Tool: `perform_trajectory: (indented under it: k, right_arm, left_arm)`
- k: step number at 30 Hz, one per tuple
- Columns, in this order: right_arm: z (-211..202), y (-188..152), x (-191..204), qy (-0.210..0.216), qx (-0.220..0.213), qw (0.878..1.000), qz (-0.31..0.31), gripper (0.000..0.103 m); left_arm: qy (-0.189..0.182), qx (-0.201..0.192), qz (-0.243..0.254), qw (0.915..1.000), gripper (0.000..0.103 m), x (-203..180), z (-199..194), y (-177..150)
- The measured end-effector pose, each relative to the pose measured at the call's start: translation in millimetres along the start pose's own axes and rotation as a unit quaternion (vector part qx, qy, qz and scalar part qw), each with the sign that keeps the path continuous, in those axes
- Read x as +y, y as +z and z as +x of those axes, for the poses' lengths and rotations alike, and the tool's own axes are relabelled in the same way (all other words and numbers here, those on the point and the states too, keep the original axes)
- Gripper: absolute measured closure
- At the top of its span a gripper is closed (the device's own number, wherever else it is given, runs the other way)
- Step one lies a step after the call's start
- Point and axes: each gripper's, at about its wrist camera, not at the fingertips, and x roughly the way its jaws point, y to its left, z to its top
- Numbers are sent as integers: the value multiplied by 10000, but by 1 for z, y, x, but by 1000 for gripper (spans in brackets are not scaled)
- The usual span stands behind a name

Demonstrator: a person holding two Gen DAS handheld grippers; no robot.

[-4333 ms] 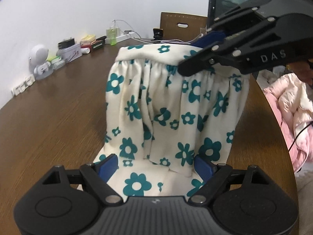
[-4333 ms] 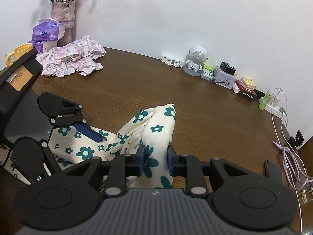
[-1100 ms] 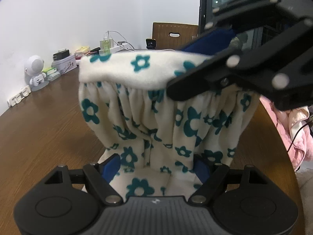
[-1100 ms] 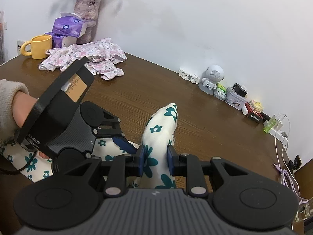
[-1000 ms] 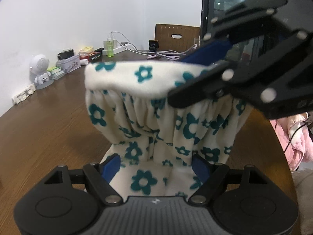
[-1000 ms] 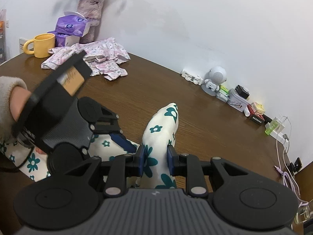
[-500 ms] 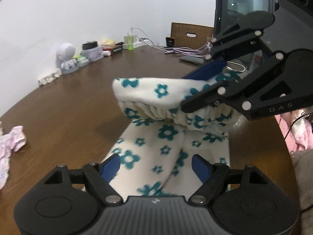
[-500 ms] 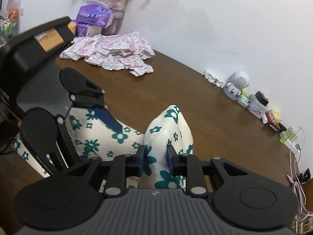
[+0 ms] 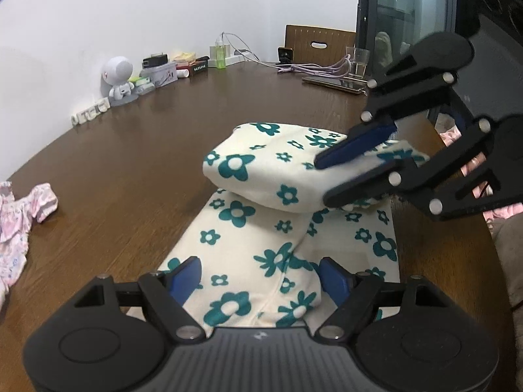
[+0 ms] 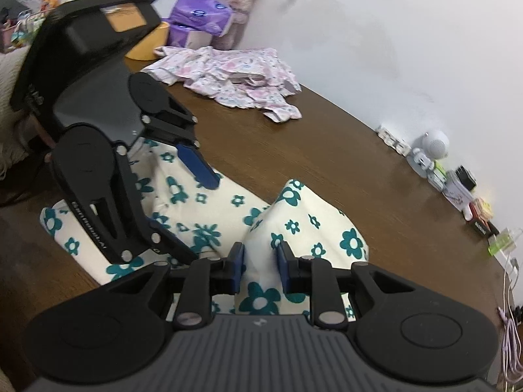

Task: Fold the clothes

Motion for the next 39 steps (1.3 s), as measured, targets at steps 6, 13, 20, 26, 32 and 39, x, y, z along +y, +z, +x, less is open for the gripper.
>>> perform_trajectory:
  k: [6,13,20,26,32,39]
  right_arm:
    - [1,-3,9,4,-51,10000,-68,85]
    - [6,-6,14,91,-90,9999,-25,85]
    - [10,-10,16,111,-149,9998,117,86]
    - [2,-13,10,249,-430,9982,321,83]
    - [-30,-24,-26,191,-866,9885,1226,68]
    - [-41,-71,-77,-96,-827,9633,2553,68]
  left_arm:
    - [-15,20,-57,10000,25,4,1,-2]
    - [8,34,-44,10000,25,4,2,-3]
    - [9,44,-30,10000,24,4,2,-4]
    - [29,52,-34,10000,23,3,3,-3]
    - [116,-127,-248,9995,23,3,-10,3]
    - [177,-779,-1069,9911,24,0,-19,32]
